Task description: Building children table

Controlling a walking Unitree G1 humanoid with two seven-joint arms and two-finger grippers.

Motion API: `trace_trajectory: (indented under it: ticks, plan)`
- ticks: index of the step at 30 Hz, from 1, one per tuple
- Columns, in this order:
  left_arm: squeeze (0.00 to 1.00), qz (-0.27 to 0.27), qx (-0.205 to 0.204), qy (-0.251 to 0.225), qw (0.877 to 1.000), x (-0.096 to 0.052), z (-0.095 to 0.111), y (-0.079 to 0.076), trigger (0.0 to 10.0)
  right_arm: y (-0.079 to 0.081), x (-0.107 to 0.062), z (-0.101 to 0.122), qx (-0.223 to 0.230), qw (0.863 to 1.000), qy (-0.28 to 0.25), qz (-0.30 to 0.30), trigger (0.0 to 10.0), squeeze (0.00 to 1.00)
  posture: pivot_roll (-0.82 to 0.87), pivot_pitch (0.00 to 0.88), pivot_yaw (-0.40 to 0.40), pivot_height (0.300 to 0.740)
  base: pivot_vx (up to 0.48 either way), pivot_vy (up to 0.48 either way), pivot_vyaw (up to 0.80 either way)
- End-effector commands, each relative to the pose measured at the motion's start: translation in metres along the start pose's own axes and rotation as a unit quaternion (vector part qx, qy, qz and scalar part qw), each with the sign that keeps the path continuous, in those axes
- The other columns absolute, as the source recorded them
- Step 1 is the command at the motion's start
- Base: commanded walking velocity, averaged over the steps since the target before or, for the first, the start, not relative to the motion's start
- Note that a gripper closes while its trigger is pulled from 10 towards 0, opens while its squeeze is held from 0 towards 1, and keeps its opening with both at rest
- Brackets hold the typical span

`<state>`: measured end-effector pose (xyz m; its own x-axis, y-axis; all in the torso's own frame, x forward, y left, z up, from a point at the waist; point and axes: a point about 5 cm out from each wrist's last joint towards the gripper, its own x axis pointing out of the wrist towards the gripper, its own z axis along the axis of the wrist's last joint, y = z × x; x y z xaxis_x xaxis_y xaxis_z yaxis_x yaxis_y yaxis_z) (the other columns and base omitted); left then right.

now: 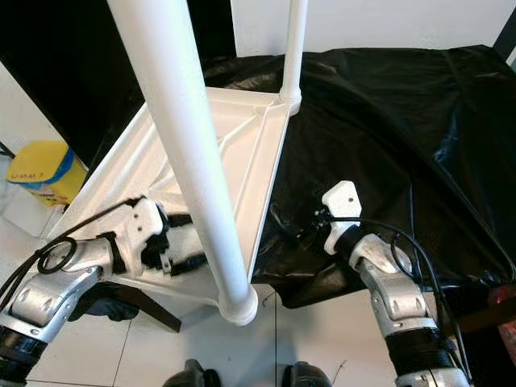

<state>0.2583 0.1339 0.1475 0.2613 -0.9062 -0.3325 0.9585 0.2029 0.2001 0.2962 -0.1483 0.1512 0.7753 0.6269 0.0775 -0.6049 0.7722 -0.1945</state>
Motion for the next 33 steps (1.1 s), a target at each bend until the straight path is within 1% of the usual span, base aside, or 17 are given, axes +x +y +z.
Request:
trace_trajectory:
  ticks: [1,3,5,7,9,11,13,14,16,17,20,23,25,27,31,32,33]
  plan:
    - [0.0,-0.025,-0.009,0.025,0.999,0.005,-0.009,-0.004,10.0,0.005,0.006,-0.008,0.007,1.0,0.03,0.004,10.0,0.0,-0.08,0.134,0.051,0.74,0.0,0.0,0.0]
    - [0.0,-0.039,-0.023,0.039,0.998,0.013,-0.016,-0.007,10.0,0.011,0.017,-0.009,0.013,0.999,0.042,0.007,10.0,0.0,-0.08,0.138,0.049,0.74,0.0,0.0,0.0]
    - [0.0,-0.041,-0.026,0.042,0.998,0.015,-0.017,-0.007,10.0,0.013,0.02,-0.009,0.015,0.999,0.044,0.008,10.0,0.0,-0.08,0.138,0.049,0.74,0.0,0.0,0.0]
    - [0.0,-0.037,-0.031,0.046,0.998,0.019,-0.019,-0.005,10.0,0.016,0.024,-0.009,0.02,0.998,0.055,0.012,10.0,0.0,-0.08,0.147,0.049,0.74,0.0,0.0,0.0]
    - [0.0,-0.026,-0.037,0.051,0.998,0.027,-0.023,0.005,10.0,0.021,0.035,-0.01,0.022,0.997,0.073,0.015,10.0,0.0,-0.08,0.152,0.05,0.74,0.0,0.0,0.0]
    - [0.0,-0.026,-0.037,0.051,0.998,0.027,-0.023,0.005,10.0,0.021,0.035,-0.01,0.022,0.997,0.073,0.015,10.0,0.0,-0.08,0.152,0.05,0.74,0.0,0.0,0.0]
    - [0.0,-0.02,-0.035,0.054,0.998,0.033,-0.024,0.012,10.0,0.022,0.043,-0.01,0.017,0.997,0.076,0.01,10.0,0.0,-0.08,0.152,0.05,0.74,0.0,0.0,0.0]
    - [0.0,-0.02,-0.035,0.054,0.998,0.033,-0.024,0.012,10.0,0.022,0.043,-0.01,0.017,0.997,0.076,0.01,10.0,0.0,-0.08,0.152,0.05,0.74,0.0,0.0,0.0]
    - [0.0,-0.008,-0.02,0.067,0.998,0.04,-0.027,0.024,10.0,0.02,0.051,-0.008,0.012,0.998,0.066,-0.015,10.0,0.0,-0.08,0.156,0.058,0.74,0.0,0.0,0.0]
    - [0.0,-0.008,-0.02,0.067,0.998,0.04,-0.027,0.024,10.0,0.02,0.051,-0.008,0.012,0.998,0.066,-0.015,10.0,0.0,-0.08,0.156,0.058,0.74,0.0,0.0,0.0]
    - [0.0,0.019,-0.001,0.083,0.996,0.053,-0.027,0.041,10.0,0.014,0.058,-0.002,0.01,0.997,0.045,-0.062,10.0,0.0,-0.08,0.158,0.069,0.74,0.0,0.0,0.0]
    - [0.0,0.029,0.005,0.087,0.996,0.058,-0.027,0.047,10.0,0.012,0.059,-0.001,0.015,0.996,0.04,-0.077,10.0,0.0,-0.08,0.158,0.071,0.74,0.0,0.0,0.0]
    - [0.0,0.052,0.016,0.095,0.994,0.067,-0.025,0.057,10.0,0.007,0.058,0.001,0.015,0.994,0.03,-0.107,10.0,0.0,-0.09,0.158,0.078,0.74,0.0,0.0,0.0]
    - [0.0,0.076,0.024,0.09,0.993,0.076,-0.018,0.065,10.0,-0.001,0.053,0.004,0.016,0.989,0.013,-0.146,10.0,0.0,-0.1,0.159,0.087,0.74,0.0,0.0,0.0]
    - [0.0,0.084,0.027,0.086,0.992,0.079,-0.015,0.068,10.0,-0.004,0.052,0.005,0.018,0.987,0.006,-0.16,10.0,0.0,-0.1,0.159,0.088,0.74,0.0,0.0,0.0]
    - [0.0,0.101,0.033,0.071,0.992,0.084,-0.008,0.072,10.0,-0.01,0.045,0.007,0.022,0.982,-0.009,-0.188,10.0,0.0,-0.11,0.158,0.093,0.74,0.0,0.0,0.0]
    - [0.0,0.101,0.033,0.071,0.992,0.084,-0.008,0.072,10.0,-0.01,0.045,0.007,0.022,0.982,-0.009,-0.188,10.0,0.0,-0.11,0.158,0.093,0.74,0.0,0.0,0.0]
